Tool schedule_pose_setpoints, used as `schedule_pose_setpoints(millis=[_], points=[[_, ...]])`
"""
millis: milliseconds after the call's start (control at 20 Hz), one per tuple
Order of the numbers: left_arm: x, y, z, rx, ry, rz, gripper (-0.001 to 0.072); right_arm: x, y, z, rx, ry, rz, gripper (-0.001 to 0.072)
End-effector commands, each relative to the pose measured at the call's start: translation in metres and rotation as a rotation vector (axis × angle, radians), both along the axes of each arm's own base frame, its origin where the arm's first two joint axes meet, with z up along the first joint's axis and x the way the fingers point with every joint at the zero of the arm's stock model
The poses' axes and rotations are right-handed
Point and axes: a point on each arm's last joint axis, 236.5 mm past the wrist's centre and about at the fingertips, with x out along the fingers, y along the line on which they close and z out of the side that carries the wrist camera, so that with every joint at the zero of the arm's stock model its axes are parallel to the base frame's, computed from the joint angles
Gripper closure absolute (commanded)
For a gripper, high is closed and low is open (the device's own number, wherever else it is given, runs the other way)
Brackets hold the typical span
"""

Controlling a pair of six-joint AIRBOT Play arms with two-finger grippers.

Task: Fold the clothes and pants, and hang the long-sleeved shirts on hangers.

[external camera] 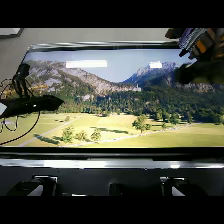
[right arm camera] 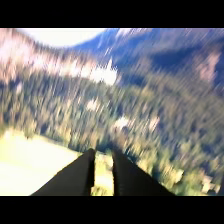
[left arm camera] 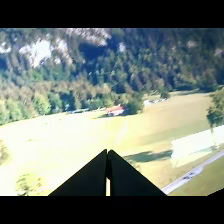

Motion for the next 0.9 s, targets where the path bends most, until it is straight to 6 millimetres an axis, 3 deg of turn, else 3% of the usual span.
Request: schedule_pose_setpoints(millis=[0, 150, 850], points=[[-0.014, 0.047, -0.024, 0.188, 0.077, 0.021, 0.0687, -0.033, 0.023, -0.081, -0.089, 0.229, 0.039, 0.0684], [-0.006, 0.060, -0.024, 0.246, 0.042, 0.042, 0.0687, -0.047, 0.023, -0.111, -0.098, 0.311, 0.044, 0.0683], [-0.006, 0.060, -0.024, 0.249, 0.041, 0.042, 0.0685, -0.047, 0.023, -0.111, -0.098, 0.311, 0.044, 0.0683]])
